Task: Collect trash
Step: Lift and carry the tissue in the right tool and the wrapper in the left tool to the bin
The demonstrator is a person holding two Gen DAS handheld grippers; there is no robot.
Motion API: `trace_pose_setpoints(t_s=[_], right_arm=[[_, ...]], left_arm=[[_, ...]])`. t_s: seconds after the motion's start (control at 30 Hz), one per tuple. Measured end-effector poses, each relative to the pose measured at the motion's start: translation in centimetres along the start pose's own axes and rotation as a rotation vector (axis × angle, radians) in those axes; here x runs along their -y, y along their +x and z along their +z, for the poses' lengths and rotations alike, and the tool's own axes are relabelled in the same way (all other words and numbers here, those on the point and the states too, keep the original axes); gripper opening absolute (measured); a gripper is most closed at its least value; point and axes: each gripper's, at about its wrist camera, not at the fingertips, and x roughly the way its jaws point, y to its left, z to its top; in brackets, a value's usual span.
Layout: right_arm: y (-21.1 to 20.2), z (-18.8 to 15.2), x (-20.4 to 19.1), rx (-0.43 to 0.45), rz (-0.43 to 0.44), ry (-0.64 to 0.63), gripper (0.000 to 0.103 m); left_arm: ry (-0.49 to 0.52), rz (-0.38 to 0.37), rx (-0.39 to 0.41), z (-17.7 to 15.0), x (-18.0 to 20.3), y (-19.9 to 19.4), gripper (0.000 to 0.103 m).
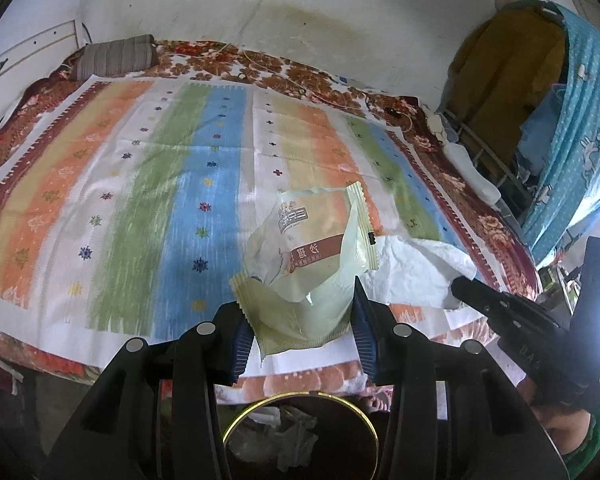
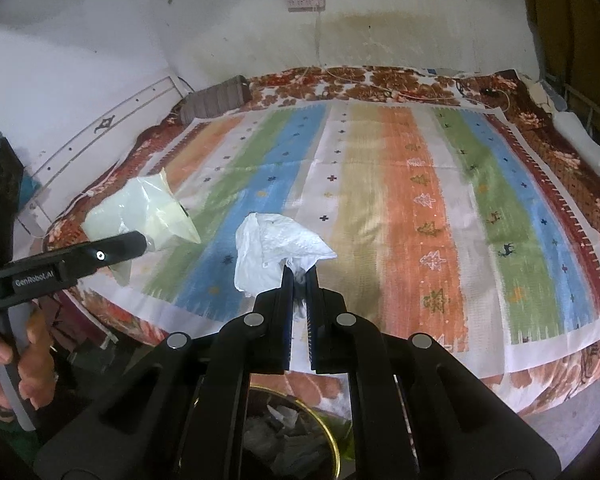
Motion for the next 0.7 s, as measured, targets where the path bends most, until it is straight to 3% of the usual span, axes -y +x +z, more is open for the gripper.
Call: trace_pose_setpoints(t_s=[0.23,0.47,0.7], right_arm=[[-2.1,-1.7,-1.1,0.034,0.004,-0.037,0.005],[-3.6,-4.1,-1.2,0.047,-0.011,-0.031,0.005],[-4.3,-6.8,-1.5,0.027,-0.005,-0.024,0.005]], left_arm=[[-0.021,-0.042,0.066,-1.8,0.9,-2.2,0.043],[-0.035,-0.072,0.054,-4.4,1.1,-3.5,0.043],[-0.027,-0.056,0.018,-7.6,1.3,-4.3,0.043]])
